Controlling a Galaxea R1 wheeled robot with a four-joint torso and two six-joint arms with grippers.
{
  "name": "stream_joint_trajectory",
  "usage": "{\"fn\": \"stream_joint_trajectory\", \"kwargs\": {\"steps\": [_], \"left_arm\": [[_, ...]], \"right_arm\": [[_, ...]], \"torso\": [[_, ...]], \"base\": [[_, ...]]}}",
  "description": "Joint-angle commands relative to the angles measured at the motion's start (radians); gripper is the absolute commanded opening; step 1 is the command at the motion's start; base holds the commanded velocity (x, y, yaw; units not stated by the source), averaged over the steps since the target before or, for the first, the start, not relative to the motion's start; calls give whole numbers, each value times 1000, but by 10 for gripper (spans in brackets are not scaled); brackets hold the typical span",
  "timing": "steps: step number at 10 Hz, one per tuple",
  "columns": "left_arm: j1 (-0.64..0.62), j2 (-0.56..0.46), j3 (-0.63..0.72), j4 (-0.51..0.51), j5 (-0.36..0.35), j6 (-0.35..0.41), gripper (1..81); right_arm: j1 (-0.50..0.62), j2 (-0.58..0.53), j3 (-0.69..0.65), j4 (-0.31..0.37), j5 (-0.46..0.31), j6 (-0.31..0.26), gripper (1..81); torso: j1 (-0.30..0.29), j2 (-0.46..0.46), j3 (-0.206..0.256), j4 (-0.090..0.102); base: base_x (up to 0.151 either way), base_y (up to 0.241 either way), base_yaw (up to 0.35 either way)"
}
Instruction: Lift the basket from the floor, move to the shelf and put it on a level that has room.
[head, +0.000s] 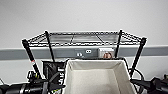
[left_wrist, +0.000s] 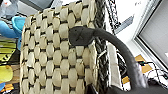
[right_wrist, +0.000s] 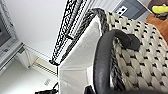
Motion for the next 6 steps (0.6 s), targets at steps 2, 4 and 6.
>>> {"fn": "stream_joint_trajectory", "kwargs": {"steps": [2, 4, 6], "left_arm": [[-342, -24, 66, 10, 4, -170, 10], [-422, -24, 63, 10, 30, -225, 10], [-508, -24, 60, 10, 55, -277, 10]], "right_arm": [[313, -82, 50, 34, -116, 180, 10], [407, -100, 44, 33, -163, 241, 10], [494, -106, 38, 33, -197, 305, 10]], "torso": [[0, 0, 0, 0], [0, 0, 0, 0], [0, 0, 0, 0]], "base": [[0, 0, 0], [0, 0, 0], [0, 0, 0]]}}
